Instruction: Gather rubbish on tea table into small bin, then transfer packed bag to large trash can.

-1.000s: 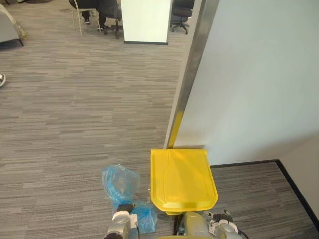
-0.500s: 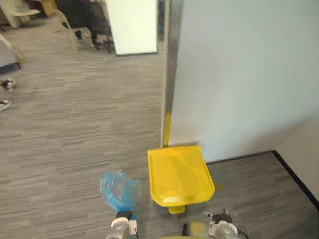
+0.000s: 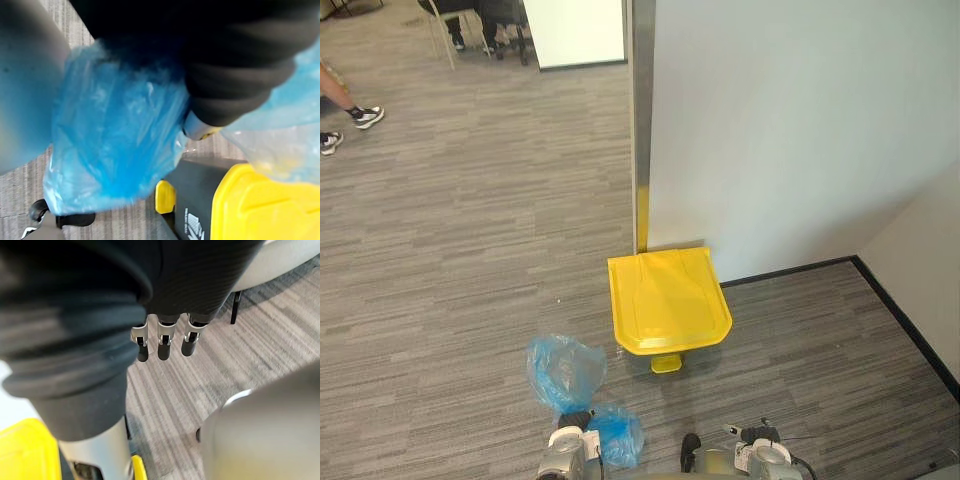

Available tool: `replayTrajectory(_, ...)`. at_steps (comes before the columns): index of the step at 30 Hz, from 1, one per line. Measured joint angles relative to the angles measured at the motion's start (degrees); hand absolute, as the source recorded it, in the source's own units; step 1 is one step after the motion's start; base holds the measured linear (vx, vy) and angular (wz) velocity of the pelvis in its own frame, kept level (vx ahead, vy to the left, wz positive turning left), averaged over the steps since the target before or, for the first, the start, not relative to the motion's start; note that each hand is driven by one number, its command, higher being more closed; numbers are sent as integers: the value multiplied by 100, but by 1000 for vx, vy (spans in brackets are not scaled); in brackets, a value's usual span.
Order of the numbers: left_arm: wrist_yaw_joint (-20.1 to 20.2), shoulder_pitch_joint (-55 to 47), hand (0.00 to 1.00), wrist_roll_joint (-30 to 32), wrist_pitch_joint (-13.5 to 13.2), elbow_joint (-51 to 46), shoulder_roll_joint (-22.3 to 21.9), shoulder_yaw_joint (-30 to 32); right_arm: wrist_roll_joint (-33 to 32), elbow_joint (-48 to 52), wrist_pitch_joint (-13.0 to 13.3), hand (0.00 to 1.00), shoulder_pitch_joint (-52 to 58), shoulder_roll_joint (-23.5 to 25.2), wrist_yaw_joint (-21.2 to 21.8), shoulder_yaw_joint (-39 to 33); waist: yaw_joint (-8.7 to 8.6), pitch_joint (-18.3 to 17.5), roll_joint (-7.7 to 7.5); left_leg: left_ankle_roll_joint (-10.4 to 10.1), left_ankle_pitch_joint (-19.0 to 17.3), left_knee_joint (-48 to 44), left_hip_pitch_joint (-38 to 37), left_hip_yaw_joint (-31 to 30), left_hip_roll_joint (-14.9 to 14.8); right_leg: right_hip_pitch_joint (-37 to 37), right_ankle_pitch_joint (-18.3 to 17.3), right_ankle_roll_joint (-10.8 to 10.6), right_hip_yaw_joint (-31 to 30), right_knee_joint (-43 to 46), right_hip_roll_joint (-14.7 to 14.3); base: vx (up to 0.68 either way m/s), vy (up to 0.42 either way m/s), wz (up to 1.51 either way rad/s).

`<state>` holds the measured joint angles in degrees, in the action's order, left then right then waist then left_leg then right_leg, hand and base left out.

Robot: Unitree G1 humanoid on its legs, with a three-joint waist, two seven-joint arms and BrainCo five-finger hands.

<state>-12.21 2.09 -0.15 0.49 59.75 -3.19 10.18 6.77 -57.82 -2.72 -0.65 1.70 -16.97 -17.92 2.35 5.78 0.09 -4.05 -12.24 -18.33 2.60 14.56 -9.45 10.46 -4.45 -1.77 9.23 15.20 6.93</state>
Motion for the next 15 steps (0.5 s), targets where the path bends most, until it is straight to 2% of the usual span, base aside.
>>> replayTrajectory(1, 0, -46, 100, 5, 0, -14, -4, 2, 0, 33, 5, 0, 19, -31, 3, -62, -66, -42, 106, -120, -107, 207, 19, 118, -5, -66, 169, -113, 90, -225, 1, -136, 129, 16)
replayTrajectory(2, -11, -115, 100, 7, 3, -7, 64, 13, -2, 41, 4, 0, 58, 37, 7, -155, -36, -193, 48, -148, -53, 549, 9, 273, 51, -148, 327, -121, 78, -593, 20, -92, 131, 14)
replayTrajectory(4, -5, -158, 100, 11, 4, -7, 160, -1, -6, -36, -3, 0, 88, 79, 6, -275, -37, -254, -55, -183, 132, 1149, -148, 277, 269, -287, 382, -91, -67, -956, 31, 76, 125, 15)
replayTrajectory(5, -6, -161, 100, 13, 5, 1, 188, -5, -7, -117, -5, 0, 89, 75, 8, -351, -31, -266, -91, -162, 258, 1360, -188, 244, 390, -451, 564, -197, -143, -1273, 30, 120, 82, 12)
replayTrajectory(7, -4, -148, 100, 17, 0, 68, 218, -7, -6, -195, -4, 0, 51, 23, 10, -425, -31, -271, -93, -119, 440, 1540, -229, 210, 476, -501, 760, -232, -211, -1450, 32, 46, 47, -4)
replayTrajectory(9, -2, -158, 100, 36, -1, 126, 240, -6, -2, -192, -3, 0, 52, -5, 9, -437, -35, -184, 11, -109, 573, 1699, -432, 211, 498, -649, 759, -241, -242, -1494, 16, 59, 36, -13)
replayTrajectory(12, -2, -178, 100, 122, 0, 229, 251, -3, -2, -199, -4, 0, 64, -77, 9, -463, -30, -177, 74, -64, 711, 1756, -638, 221, 515, -764, 757, -286, -348, -1490, -45, 132, 32, -13)
replayTrajectory(14, -1, -166, 100, 137, -1, 238, 267, -1, -1, -218, -5, 0, 61, -76, 9, -461, -30, -177, 73, -55, 707, 1745, -713, 231, 510, -810, 751, -285, -363, -1493, -64, 150, 21, -6)
replayTrajectory(15, 1, -164, 100, 167, -1, 238, 292, 3, -1, -222, -6, 0, 57, -63, 10, -461, -31, -143, 19, -52, 703, 1744, -735, 231, 505, -817, 747, -280, -377, -1492, -74, 78, 4, -9)
